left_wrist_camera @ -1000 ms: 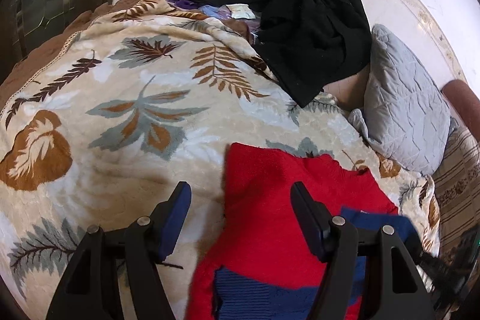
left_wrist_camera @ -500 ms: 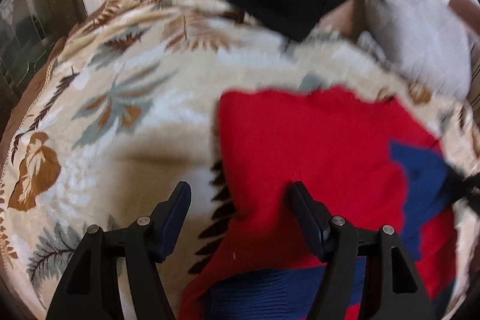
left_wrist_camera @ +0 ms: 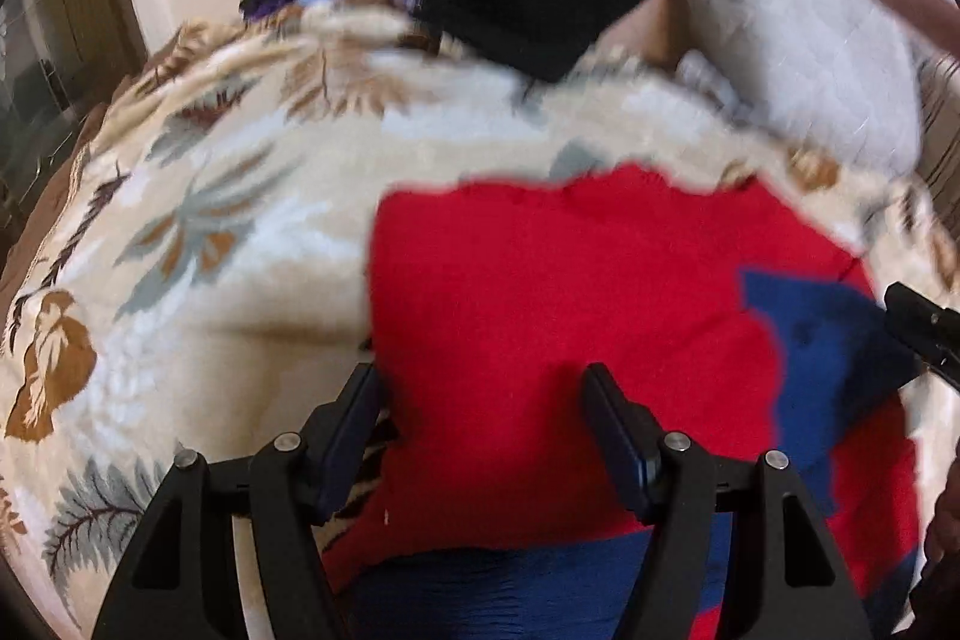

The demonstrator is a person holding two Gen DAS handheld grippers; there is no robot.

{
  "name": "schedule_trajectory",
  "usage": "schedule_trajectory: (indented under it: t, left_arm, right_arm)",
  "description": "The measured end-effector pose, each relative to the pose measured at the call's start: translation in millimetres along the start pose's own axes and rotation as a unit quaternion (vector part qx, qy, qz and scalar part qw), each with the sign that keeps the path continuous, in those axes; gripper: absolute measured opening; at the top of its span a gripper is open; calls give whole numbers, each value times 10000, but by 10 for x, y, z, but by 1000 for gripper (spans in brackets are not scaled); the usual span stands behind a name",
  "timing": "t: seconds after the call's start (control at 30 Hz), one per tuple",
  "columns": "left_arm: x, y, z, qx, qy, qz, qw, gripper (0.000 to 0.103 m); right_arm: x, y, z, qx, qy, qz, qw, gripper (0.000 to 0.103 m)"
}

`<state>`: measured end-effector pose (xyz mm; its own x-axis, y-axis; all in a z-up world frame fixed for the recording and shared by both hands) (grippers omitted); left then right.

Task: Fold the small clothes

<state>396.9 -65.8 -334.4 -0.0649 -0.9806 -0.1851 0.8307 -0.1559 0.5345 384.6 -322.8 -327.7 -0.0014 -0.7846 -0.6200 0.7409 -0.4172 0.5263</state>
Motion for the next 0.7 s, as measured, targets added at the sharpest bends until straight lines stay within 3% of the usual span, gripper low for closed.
schedule_trajectory:
  t: [0.07,0.17,0.27,0.33,0.43,0.53,0.63,0.7]
  left_arm:
    - [-26,-53,-120,-135,27,138,9998,79]
    - [-75,-29,-81,-190,-56,236,9995,80]
    - [-114,40,59,129,-50,343,9993,80]
    - [-101,63,96,213,-111,359,9991,80]
    - [-36,-35,-77,-108,97,76,9999,81]
    - [-25,-69,-100,-186,119,53,9997,82]
    - [-46,-10,69,35,-22,104,9999,82]
    - [-31,-8,137,145,-24,79,9999,82]
  right_arm:
    - [125,-132,-195,-312,-308,15,9990,53]
    - [46,-138,-180,-335,-410,247,9983,52]
    - [-132,-93,-48,-107,-39,298,9995,53]
    - [-205,-100,-55,-111,-19,464,9989,53]
    - [-148,-318,-336,-755,-75,399,9963,53]
    - [-246,-292,-327,-755,-248,714,9943,53]
    - [-366,-269,-212,-589,174,653,9960,54]
    - [-406,-291,-171,-565,126,765,9954,54]
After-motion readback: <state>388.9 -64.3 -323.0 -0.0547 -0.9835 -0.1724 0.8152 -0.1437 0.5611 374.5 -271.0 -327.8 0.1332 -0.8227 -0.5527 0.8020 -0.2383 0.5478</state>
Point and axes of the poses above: each gripper's, at about its wrist camera, not at the fingertips, and z roughly against the way its jaws point, x to its right, y to its top, the point moved 8 cm from there along -z, roughly the way its jaws point, and after that the axes turned 13 degrees about y, right-handed, at the moved point
